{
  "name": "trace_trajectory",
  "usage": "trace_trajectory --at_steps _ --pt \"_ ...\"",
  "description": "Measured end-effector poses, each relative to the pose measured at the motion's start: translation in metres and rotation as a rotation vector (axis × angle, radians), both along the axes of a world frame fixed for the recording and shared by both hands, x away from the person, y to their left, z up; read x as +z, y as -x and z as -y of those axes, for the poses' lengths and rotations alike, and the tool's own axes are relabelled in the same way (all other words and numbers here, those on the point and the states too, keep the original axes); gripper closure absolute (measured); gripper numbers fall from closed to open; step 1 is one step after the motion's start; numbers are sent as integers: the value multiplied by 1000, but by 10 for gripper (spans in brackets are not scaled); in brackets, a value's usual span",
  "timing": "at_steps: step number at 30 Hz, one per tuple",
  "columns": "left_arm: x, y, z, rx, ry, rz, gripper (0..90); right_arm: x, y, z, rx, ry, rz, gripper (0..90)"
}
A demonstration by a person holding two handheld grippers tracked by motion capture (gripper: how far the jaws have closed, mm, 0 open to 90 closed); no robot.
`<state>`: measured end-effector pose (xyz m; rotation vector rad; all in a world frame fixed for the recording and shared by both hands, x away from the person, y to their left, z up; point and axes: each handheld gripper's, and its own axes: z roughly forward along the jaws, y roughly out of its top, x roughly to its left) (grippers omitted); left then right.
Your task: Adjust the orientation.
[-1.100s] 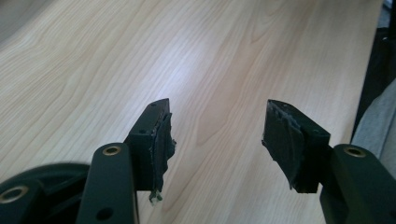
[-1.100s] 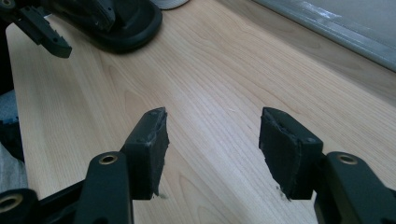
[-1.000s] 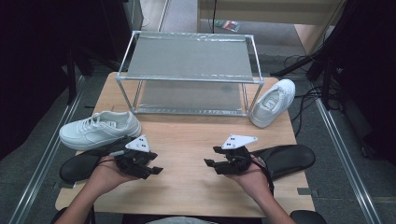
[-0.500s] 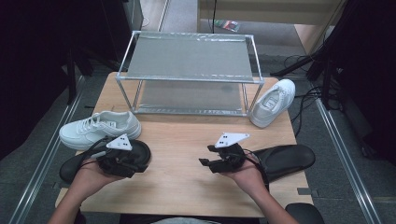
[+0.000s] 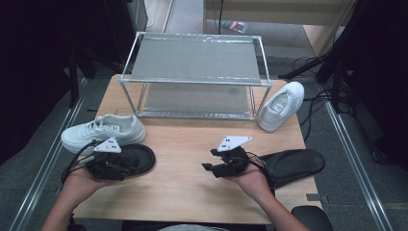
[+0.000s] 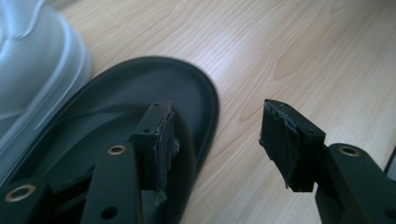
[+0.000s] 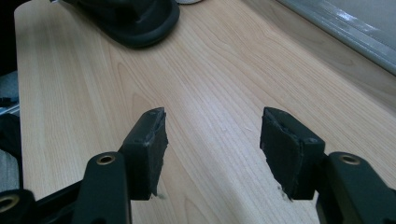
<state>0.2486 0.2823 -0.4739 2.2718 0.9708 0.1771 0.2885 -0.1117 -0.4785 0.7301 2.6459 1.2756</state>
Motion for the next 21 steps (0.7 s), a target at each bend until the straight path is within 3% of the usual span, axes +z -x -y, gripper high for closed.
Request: trace_trajectory --at_steps 4,7,14,17,21 --pt "-2 1 -11 23 5 6 473 0 0 1 -4 -2 0 424" --pt "-7 0 -15 16 -20 -9 481 0 0 1 -4 -3 1 423" --pt "-11 0 -25 27 8 -30 520 0 0 1 -4 -4 2 422" --pt "-18 1 -29 18 -24 -53 554 0 0 1 -5 -4 1 421" --pt "-23 -1 -30 5 -24 -53 609 0 0 1 -4 -4 2 419"
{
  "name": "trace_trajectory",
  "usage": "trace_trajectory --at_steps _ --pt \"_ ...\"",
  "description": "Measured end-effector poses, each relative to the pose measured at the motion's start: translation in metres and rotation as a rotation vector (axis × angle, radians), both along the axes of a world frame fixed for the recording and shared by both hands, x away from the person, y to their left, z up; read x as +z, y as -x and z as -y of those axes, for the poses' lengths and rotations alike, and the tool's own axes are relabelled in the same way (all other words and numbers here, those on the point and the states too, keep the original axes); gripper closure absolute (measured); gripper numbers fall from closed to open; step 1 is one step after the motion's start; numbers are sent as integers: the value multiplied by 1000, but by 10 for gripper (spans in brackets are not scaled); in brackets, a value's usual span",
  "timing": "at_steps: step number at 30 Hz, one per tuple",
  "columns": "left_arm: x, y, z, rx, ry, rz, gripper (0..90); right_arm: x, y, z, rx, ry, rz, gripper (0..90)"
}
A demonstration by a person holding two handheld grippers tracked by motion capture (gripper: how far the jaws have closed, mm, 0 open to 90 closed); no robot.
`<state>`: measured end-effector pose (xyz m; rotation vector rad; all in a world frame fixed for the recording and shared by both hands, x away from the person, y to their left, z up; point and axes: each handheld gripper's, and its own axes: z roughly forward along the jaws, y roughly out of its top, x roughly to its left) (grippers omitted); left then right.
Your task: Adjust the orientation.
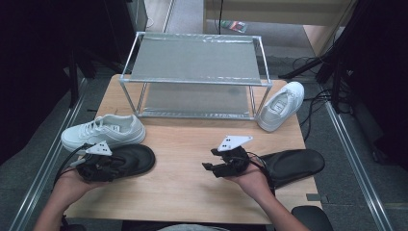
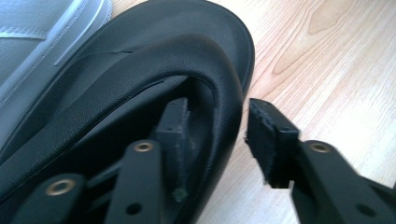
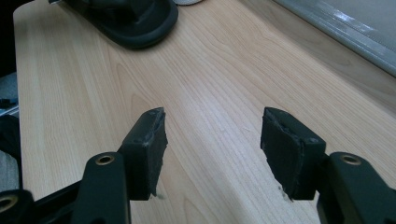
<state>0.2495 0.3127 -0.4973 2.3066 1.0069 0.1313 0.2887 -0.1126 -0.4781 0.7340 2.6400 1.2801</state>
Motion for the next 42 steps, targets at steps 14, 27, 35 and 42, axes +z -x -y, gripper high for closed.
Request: trace_trajectory --at_steps 14,27,35,42 --pt "5 -6 -1 -76 60 5 776 -1 1 -1 9 4 -10 423" --pt "31 0 27 -99 59 9 782 0 -1 3 -7 -26 -14 423" --pt "44 -6 54 -87 75 -7 782 0 1 7 -26 -38 -9 421" --pt "45 -16 78 -91 72 -39 782 0 4 12 -48 -39 -11 421"
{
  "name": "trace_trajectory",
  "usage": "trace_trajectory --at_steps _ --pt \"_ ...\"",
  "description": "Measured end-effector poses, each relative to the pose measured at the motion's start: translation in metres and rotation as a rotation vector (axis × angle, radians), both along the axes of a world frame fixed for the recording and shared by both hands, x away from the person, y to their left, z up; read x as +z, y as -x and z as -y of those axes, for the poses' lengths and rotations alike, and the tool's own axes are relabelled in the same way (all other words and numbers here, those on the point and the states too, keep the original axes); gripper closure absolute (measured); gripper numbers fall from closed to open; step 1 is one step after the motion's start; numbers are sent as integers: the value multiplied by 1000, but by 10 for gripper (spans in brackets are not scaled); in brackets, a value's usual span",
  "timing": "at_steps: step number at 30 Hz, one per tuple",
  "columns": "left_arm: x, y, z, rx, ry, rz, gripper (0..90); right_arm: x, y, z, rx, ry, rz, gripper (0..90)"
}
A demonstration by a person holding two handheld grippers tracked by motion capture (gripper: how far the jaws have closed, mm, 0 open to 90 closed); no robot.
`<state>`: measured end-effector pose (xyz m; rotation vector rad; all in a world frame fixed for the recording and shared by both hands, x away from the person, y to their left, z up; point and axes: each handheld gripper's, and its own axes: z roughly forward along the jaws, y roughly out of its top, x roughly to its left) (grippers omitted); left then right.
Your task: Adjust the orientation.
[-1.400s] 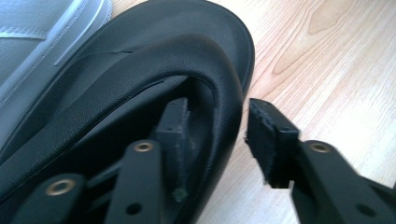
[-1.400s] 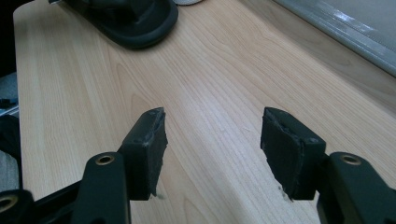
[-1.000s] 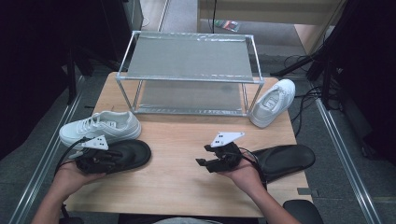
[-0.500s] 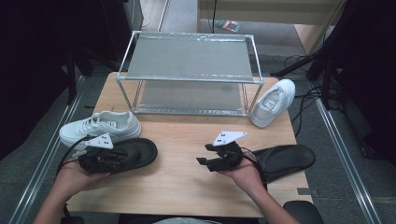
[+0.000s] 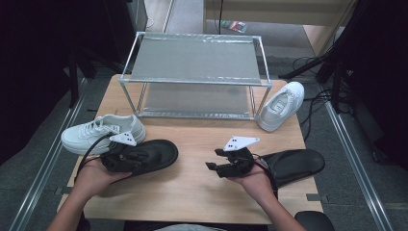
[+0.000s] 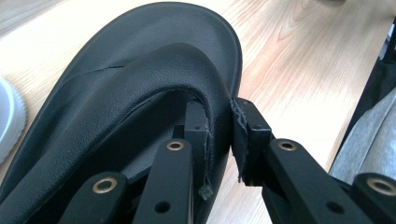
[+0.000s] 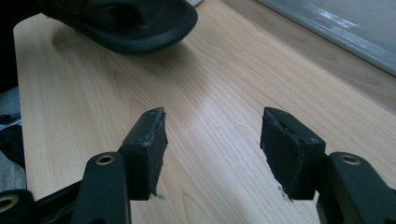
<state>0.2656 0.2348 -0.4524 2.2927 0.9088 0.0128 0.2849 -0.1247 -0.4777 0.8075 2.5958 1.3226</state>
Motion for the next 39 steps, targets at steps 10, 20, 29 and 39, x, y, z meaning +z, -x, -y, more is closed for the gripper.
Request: trace_trajectory --at_steps 10,20,29,39 --pt "2 -15 37 -42 -7 -8 781 -1 5 9 -39 0 -4 419" --pt "5 -34 75 -72 -24 -35 780 -3 11 19 -81 1 3 419" --pt "7 -51 111 -103 -14 -47 779 -1 15 29 -125 -9 5 419" --pt "-8 -66 145 -123 -3 -60 776 -2 17 38 -171 -15 -1 419"
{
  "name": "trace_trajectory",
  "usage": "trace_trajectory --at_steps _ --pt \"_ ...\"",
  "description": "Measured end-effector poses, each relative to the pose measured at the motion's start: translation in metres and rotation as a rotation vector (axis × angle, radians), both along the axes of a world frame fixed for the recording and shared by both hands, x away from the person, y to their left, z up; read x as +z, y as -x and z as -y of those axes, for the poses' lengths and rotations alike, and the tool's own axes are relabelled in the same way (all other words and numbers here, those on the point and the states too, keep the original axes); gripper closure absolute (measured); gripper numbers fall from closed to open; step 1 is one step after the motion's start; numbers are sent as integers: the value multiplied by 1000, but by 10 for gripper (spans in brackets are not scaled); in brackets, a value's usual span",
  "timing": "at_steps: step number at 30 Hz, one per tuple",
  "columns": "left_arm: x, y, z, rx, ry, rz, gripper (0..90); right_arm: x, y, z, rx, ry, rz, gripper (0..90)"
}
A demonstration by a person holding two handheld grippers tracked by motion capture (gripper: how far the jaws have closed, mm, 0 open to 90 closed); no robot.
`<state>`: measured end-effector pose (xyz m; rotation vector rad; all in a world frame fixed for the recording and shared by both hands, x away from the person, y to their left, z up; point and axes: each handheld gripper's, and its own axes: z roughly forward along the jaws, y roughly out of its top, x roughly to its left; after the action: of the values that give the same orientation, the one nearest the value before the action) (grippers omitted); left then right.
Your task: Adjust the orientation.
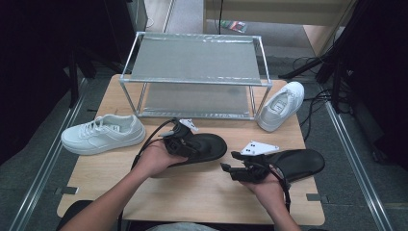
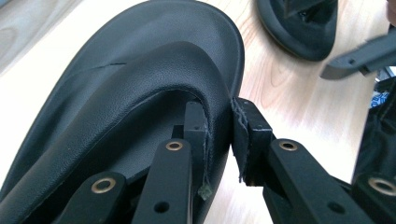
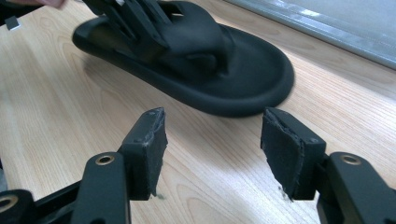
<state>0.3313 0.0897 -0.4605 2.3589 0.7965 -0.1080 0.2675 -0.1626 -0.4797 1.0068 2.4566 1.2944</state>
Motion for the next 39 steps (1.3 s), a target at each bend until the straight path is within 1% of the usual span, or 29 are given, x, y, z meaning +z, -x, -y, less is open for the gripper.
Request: trace_trajectory --at_steps 4,8,9,11,12,13,16,17,20,22,23,24,25,28,29,32,34,36,37,39 --pt "-13 -6 10 12 -1 -5 775 -2 0 1 -8 7 0 419" --pt "-23 -7 18 12 -13 19 772 -5 0 1 -21 11 -9 420" --pt "-23 -7 18 12 -13 19 771 -5 -1 0 -21 12 -8 420" --pt "-27 -8 19 -1 -26 16 769 -6 -1 0 -20 15 -8 420" --pt "-28 -8 19 -13 -24 12 767 -7 -2 -1 -22 15 -9 420" --pt "-29 -8 19 -15 -24 12 756 -9 -2 -2 -20 19 -8 420" --pt "-26 -8 15 -16 -34 28 655 -12 -5 -3 -25 22 -19 420" --pt "-24 -7 13 -19 -39 39 630 -13 -5 -4 -28 22 -21 421" --pt "-15 -2 6 -33 -43 94 572 -14 -6 -5 -26 22 -20 423" --pt "-8 3 -3 -46 -21 130 549 -14 -6 -6 -26 21 -21 425" --pt "-6 3 -7 -50 -13 133 520 -14 -6 -8 -23 21 -19 427" --pt "-4 4 -10 -52 -9 136 520 -14 -6 -8 -23 21 -19 427" --pt "-2 6 -16 -41 6 134 516 -14 -7 -10 -17 18 -17 431" --pt "2 7 -30 -27 37 132 516 -14 -9 -13 -10 14 -16 436" --pt "2 8 -36 -18 35 134 519 -14 -11 -16 6 16 -13 443" --pt "1 11 -47 5 36 131 528 -13 -12 -20 20 16 -13 450" --pt "0 13 -55 17 32 128 551 -13 -14 -24 35 15 -12 452" --pt "0 16 -60 36 28 139 625 -13 -15 -29 54 17 -9 457" --pt "1 18 -63 45 41 136 687 -13 -16 -31 62 19 -12 460" --pt "2 19 -68 50 60 137 772 -13 -17 -35 77 19 -14 469"
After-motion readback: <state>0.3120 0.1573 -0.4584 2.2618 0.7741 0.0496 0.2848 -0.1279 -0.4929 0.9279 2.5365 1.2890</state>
